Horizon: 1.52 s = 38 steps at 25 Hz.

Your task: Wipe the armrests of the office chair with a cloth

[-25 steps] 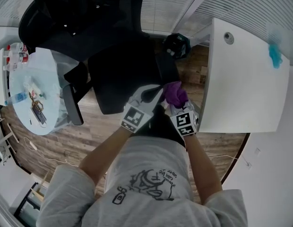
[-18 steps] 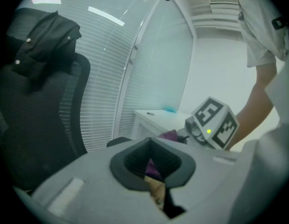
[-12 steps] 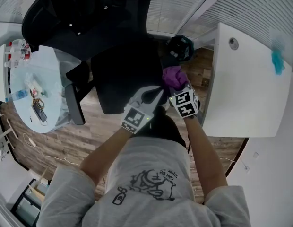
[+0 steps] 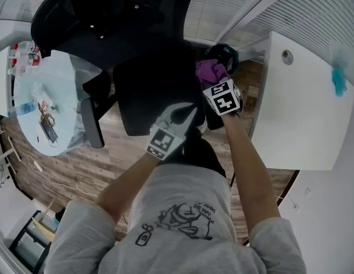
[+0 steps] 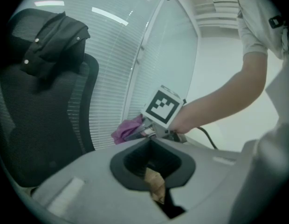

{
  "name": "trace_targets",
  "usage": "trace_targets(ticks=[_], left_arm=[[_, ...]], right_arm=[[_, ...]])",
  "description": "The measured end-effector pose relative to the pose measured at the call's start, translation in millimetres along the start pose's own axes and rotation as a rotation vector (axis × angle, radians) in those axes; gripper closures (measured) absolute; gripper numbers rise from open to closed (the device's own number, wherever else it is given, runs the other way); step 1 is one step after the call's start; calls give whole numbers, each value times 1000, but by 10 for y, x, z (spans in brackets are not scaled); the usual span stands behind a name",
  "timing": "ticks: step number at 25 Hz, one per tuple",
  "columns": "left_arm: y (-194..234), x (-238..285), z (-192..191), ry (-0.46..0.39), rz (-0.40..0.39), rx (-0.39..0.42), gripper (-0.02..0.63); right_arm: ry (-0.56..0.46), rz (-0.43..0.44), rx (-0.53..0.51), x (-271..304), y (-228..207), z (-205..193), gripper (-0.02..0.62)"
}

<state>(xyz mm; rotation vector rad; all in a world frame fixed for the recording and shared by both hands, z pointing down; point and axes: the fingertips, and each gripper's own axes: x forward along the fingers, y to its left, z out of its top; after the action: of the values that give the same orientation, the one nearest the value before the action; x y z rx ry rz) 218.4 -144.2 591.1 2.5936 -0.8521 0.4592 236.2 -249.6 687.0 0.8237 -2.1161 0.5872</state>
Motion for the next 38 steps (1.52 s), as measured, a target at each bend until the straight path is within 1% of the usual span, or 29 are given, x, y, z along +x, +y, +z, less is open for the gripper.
trace_targets(ticks=[5, 10, 13, 18, 28, 38], left_arm=[[-23, -17, 4, 0, 3, 6, 603], [-100, -4, 23, 1, -1, 13, 603], [-148, 9, 53, -5, -5, 17, 603], [-206, 15, 69, -6, -7, 21, 603], [-290, -9, 9, 4, -12, 15, 603], [-307, -37, -9, 12, -22, 26, 603]], right_arm=[[-13, 11, -3, -28, 31, -13, 554], [-24, -6, -6, -117, 110, -128, 554], [-27, -21, -13, -213, 178, -254, 554], [-22, -22, -5, -392, 332, -488, 554], [-49, -32, 42, -785, 663, -1018, 554], [-30, -12, 91, -1121, 990, -1448, 554]])
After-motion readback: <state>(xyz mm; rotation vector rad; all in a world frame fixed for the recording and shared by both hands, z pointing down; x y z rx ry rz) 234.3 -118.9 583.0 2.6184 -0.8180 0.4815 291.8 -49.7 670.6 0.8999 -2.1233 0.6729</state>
